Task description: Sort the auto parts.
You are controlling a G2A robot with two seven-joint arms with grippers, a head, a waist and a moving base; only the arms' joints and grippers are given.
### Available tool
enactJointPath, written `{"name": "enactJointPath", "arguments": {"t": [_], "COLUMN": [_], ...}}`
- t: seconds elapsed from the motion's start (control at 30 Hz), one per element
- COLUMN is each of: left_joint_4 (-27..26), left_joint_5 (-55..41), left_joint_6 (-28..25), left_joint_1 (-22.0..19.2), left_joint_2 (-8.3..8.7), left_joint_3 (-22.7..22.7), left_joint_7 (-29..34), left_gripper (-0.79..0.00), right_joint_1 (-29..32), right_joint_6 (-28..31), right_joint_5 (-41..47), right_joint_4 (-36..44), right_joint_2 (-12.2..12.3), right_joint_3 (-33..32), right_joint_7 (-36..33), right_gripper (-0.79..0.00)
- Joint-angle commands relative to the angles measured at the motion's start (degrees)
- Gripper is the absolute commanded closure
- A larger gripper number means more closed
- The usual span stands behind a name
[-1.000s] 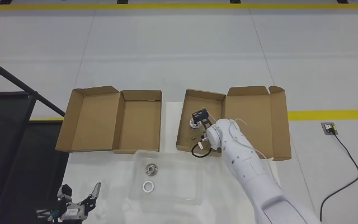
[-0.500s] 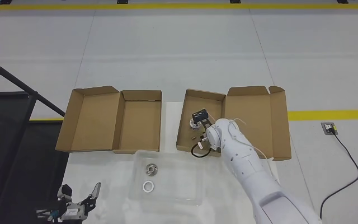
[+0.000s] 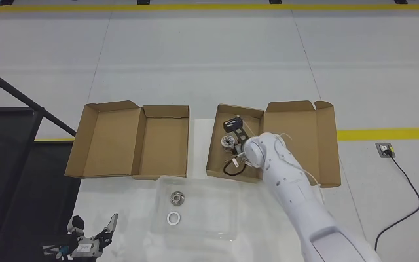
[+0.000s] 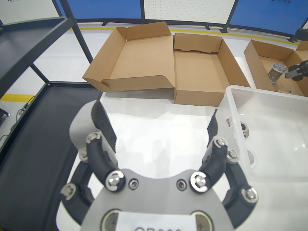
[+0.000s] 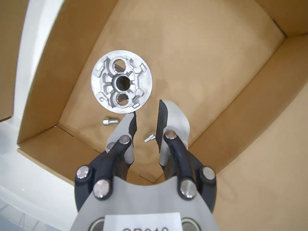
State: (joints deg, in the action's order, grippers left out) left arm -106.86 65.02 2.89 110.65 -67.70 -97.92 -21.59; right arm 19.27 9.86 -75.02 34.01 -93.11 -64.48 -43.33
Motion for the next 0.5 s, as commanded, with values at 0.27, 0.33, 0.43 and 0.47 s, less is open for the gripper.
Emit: {"name": "enactJointPath", "arguments": {"t": [0.27, 0.33, 0.43, 0.47], "left_joint_4": [0.00, 0.00, 0.00, 0.00], "left_joint_5": [0.00, 0.00, 0.00, 0.00], "left_joint_6": [0.00, 0.00, 0.00, 0.00], "left_joint_1": [0.00, 0.00, 0.00, 0.00], "left_joint_2": [0.00, 0.00, 0.00, 0.00], "left_joint_3": [0.00, 0.00, 0.00, 0.00], "left_joint_7": [0.00, 0.00, 0.00, 0.00], "left_gripper": [-0.785, -0.785, -0.785, -0.785], "right_joint_1": [19.28, 21.74, 24.06, 24.65], "right_joint_6": [11.99, 12.67, 15.19, 15.96], "right_joint_5": [0.75, 1.41, 2.86, 3.19], "right_joint_4": [38.57, 43.46, 48.41, 49.81], "right_joint_2": [4.69, 4.99, 5.36, 5.46], "right_joint_3": [-7.55, -7.66, -7.41, -7.12], "right_joint_7": [-9.66, -11.29, -12.59, -12.92], "right_gripper": [-0.240, -0.237, -0.237, -0.240]}}
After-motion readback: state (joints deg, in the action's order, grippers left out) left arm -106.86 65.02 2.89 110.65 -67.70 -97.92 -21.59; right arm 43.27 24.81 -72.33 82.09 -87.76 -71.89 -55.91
